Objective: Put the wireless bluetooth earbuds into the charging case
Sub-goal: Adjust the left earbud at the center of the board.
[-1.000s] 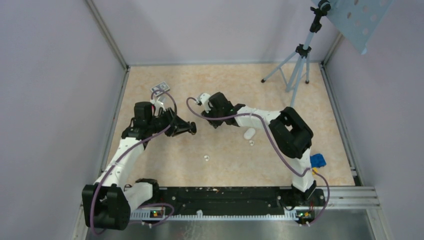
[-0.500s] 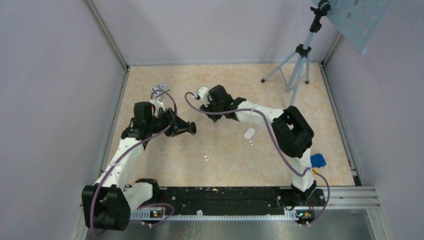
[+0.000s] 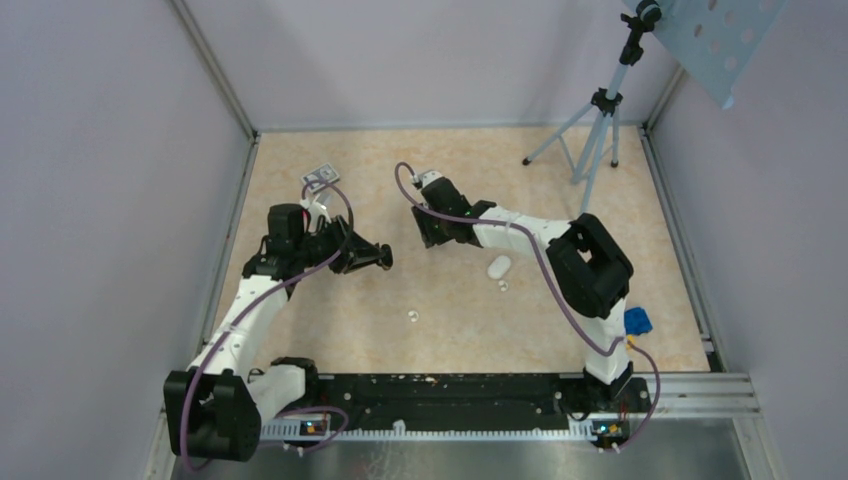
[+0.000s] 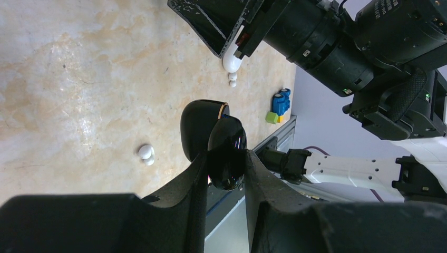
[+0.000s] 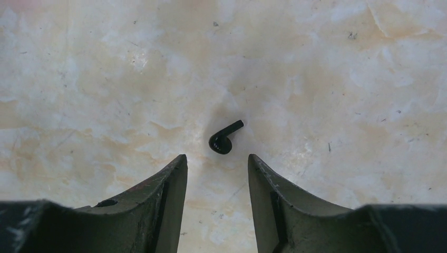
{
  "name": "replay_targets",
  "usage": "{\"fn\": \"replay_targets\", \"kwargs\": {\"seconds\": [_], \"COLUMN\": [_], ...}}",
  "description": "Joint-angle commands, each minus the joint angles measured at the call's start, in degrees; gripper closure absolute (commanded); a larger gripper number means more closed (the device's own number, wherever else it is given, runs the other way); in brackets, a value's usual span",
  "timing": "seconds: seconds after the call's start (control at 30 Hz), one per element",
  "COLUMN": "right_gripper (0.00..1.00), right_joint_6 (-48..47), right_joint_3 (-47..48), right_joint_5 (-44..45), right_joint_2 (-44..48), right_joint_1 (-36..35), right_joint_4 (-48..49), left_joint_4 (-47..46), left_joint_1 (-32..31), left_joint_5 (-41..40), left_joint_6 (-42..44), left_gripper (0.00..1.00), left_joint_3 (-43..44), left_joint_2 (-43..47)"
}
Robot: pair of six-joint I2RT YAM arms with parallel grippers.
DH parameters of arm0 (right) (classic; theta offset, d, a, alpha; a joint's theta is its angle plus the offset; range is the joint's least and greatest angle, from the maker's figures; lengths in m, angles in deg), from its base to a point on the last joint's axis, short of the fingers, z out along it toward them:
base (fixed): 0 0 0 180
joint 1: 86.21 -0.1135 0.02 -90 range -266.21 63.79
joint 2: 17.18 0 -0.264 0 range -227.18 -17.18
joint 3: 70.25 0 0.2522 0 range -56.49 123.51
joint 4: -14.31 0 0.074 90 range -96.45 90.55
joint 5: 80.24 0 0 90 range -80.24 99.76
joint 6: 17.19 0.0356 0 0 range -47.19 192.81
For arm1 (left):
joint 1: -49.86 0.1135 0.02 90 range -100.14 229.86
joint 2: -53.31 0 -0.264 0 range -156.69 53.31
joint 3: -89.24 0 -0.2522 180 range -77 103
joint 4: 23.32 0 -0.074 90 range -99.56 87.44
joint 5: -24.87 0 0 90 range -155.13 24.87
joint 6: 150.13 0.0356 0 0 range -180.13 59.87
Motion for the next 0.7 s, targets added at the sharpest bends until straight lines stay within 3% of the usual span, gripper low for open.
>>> {"fn": "replay_targets", "kwargs": {"seconds": [0.0, 0.67], "right_gripper": [0.54, 0.53], "right_joint_6": [4.2, 7.2], "right_joint_3": [0.5, 3.3], "right_joint_5": [0.2, -3.7], "right_joint_2": [0.7, -5.3], "right_joint_1": [-0.5, -0.5], "right_joint_4": [1.1, 2.4], "left_joint_4": [-1.1, 0.3], "left_joint_1": [0.4, 1.1], "left_joint_5": [1.2, 1.5], "left_joint_6": [1.0, 2.2], "left_gripper": [1.00, 1.00], "left_joint_3": [0.6, 0.2], "left_joint_2": [0.5, 2.1]}}
